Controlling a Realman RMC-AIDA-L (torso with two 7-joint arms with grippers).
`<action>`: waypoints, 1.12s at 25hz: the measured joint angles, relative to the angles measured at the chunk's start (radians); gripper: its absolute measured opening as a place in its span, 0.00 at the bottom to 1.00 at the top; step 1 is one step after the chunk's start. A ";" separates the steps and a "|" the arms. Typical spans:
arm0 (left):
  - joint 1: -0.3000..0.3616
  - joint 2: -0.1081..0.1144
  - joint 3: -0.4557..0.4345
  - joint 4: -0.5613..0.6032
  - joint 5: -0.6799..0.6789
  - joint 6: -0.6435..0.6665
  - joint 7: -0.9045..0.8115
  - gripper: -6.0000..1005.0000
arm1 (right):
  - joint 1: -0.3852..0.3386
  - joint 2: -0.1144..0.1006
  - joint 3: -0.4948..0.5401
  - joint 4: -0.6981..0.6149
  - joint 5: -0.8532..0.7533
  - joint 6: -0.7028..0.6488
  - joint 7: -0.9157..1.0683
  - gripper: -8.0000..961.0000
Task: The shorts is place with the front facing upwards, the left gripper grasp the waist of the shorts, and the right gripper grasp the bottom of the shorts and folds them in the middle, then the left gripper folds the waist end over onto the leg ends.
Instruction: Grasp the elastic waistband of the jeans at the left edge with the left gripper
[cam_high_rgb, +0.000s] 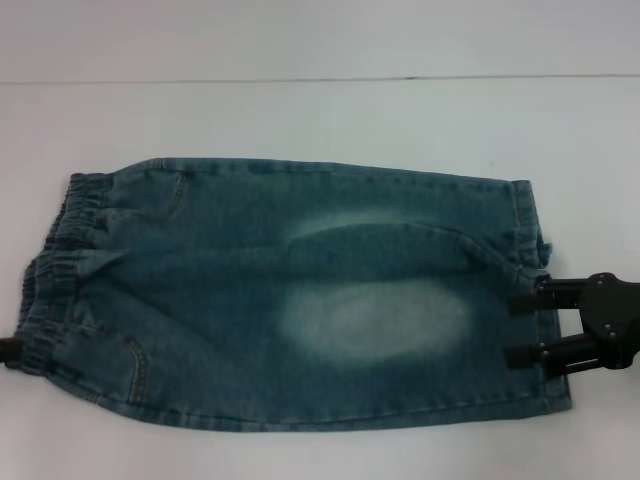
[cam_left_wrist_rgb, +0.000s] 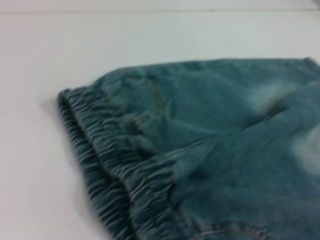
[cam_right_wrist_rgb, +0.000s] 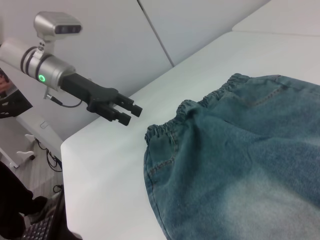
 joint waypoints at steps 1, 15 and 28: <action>-0.002 -0.002 0.002 -0.002 0.013 -0.014 -0.002 0.69 | 0.000 0.000 0.000 0.000 0.000 0.000 -0.001 0.96; -0.037 -0.037 0.044 -0.040 0.121 -0.127 -0.029 0.68 | 0.002 0.001 0.007 0.002 0.000 0.001 -0.013 0.96; -0.053 -0.039 0.057 -0.052 0.133 -0.098 -0.038 0.64 | 0.002 0.005 0.009 0.002 0.001 0.000 -0.016 0.96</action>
